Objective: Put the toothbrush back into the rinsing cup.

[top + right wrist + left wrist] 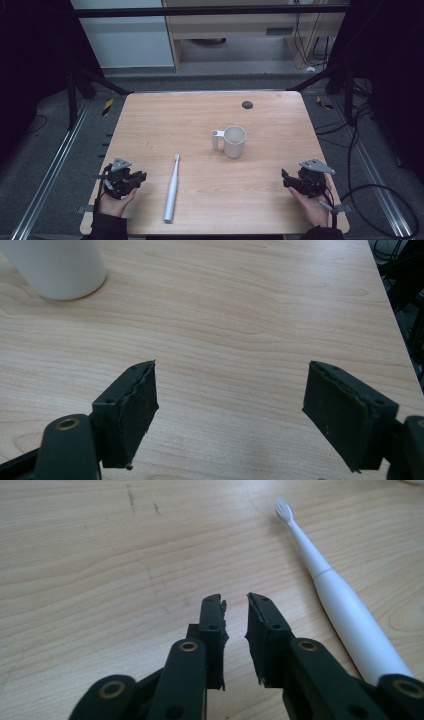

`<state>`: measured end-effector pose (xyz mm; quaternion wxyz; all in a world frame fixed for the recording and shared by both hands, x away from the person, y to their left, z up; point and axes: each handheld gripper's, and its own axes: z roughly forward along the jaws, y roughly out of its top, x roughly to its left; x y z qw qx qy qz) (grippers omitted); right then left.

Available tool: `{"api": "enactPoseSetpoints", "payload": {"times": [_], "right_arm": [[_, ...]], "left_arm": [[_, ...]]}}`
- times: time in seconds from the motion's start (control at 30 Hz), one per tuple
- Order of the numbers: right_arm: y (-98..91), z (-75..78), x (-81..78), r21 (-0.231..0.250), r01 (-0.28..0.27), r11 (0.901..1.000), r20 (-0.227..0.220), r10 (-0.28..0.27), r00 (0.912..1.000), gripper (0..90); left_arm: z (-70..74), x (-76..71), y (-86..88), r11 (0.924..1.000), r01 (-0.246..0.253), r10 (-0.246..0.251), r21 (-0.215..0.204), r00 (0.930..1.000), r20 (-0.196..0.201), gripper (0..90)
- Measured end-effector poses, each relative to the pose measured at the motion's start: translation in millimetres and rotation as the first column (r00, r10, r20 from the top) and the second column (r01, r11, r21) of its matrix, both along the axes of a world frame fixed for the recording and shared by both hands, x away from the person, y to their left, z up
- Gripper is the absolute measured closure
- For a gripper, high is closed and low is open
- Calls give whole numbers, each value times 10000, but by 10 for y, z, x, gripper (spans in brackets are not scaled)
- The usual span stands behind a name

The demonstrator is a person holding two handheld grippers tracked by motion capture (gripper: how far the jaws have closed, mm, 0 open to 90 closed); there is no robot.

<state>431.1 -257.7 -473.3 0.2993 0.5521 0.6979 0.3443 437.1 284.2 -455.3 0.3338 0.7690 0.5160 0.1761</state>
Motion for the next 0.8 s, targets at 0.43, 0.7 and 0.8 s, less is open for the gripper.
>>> {"api": "enactPoseSetpoints", "payload": {"times": [0.43,0.7,0.8], "right_arm": [[13,-11,-2,-98,-28,9999,-22,28,10000,219],[2,-20,0,-91,5,10000,-10,-5,10000,220],[12,-19,0,-94,-13,10000,-7,13,10000,221]], "left_arm": [[-85,-67,-177,9932,1143,-1127,228,9917,-622,873],[-119,-99,-281,9853,1679,-1644,316,9820,-932,891],[-138,-119,-328,9815,1879,-1831,377,9775,-1048,892]]}}
